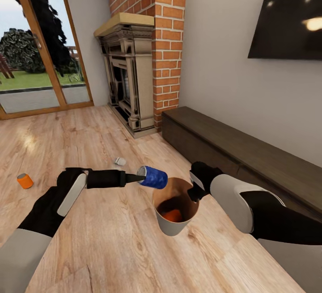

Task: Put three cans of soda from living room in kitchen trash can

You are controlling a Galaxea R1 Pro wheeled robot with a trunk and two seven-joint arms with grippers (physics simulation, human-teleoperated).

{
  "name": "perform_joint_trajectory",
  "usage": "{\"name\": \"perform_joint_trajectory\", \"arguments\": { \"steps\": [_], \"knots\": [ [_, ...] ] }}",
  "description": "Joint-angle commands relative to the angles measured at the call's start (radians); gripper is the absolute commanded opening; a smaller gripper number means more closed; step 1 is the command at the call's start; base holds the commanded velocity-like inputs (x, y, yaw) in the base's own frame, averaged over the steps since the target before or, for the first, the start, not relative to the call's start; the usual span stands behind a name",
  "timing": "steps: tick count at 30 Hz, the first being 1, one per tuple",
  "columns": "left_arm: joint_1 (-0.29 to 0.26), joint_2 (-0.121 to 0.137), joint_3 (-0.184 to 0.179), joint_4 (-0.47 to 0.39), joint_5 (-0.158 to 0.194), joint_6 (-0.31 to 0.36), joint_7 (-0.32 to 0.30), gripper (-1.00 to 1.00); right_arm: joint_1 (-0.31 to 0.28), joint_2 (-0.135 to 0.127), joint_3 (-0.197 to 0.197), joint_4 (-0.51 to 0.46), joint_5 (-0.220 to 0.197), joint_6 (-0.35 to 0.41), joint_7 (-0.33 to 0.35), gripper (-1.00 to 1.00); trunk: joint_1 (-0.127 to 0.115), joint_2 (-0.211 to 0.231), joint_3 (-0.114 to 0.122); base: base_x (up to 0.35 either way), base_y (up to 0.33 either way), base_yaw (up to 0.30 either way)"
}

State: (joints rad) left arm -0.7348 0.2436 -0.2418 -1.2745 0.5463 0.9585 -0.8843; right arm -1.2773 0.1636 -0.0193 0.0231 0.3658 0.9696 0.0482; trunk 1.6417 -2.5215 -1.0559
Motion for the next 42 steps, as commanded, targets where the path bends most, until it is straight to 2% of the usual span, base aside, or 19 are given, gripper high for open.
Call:
{"name": "perform_joint_trajectory", "arguments": {
  "steps": [1, 2, 3, 12, 14, 17, 29, 30, 33, 42],
  "knots": [
    [0.0, -0.014, 0.0, 0.002, -0.002, -0.002, 0.012, -1.0, 0.0, 0.001, -0.011, 0.0, -0.009, 0.0, 0.002, -1.0, 0.0, 0.0, 0.0, 0.0, 0.0, 0.0],
    [0.0, -0.021, 0.0, 0.003, -0.002, -0.002, 0.016, -1.0, 0.0, 0.002, -0.011, 0.0, -0.009, 0.0, 0.002, -1.0, 0.0, 0.0, 0.0, 0.0, 0.0, 0.0],
    [0.0, -0.041, 0.0, 0.007, -0.003, -0.003, 0.024, -1.0, 0.0, 0.004, -0.011, 0.0, -0.01, 0.0, 0.002, -1.0, 0.0, 0.0, 0.0, 0.0, 0.0, 0.0],
    [0.0, -0.072, -0.002, 0.027, -0.004, -0.007, 0.078, -1.0, 0.0, 0.007, -0.011, 0.002, -0.01, 0.0, 0.002, -1.0, 0.0, 0.0, 0.0, 0.0, 0.0, 0.0],
    [0.0, -0.096, -0.002, 0.056, -0.003, -0.011, 0.094, -1.0, 0.0, 0.007, -0.012, 0.003, -0.01, 0.0, 0.002, -1.0, 0.0, 0.0, 0.0, 0.0, 0.0, 0.0],
    [-0.001, -0.108, -0.003, 0.072, -0.002, -0.014, 0.103, -1.0, 0.0, 0.006, -0.012, 0.003, -0.009, -0.001, 0.002, -1.0, 0.0, 0.0, 0.0, 0.0, 0.0, 0.0],
    [0.0, -0.118, -0.004, 0.085, -0.004, -0.031, 0.132, -1.0, 0.008, 0.007, -0.011, 0.0, -0.009, -0.001, 0.002, -1.0, 0.0, 0.0, 0.0, 0.0, 0.0, 0.0],
    [0.0, -0.119, -0.005, 0.085, -0.003, -0.039, 0.134, 1.0, 0.01, 0.007, -0.011, -0.001, -0.009, -0.001, 0.002, -1.0, 0.0, 0.0, 0.0, 0.0, 0.0, 0.0],
    [0.0, -0.12, -0.005, 0.086, -0.002, -0.06, 0.135, 1.0, 0.014, 0.007, -0.012, -0.001, -0.009, -0.002, 0.002, -1.0, 0.0, 0.0, 0.0, 0.0, 0.0, 0.0],
    [0.0, -0.121, -0.006, 0.086, -0.002, -0.07, 0.137, 1.0, 0.02, 0.007, -0.011, -0.002, -0.009, -0.002, 0.002, -1.0, 0.0, 0.0, 0.0, 0.0, 0.0, 0.0]
  ]
}}
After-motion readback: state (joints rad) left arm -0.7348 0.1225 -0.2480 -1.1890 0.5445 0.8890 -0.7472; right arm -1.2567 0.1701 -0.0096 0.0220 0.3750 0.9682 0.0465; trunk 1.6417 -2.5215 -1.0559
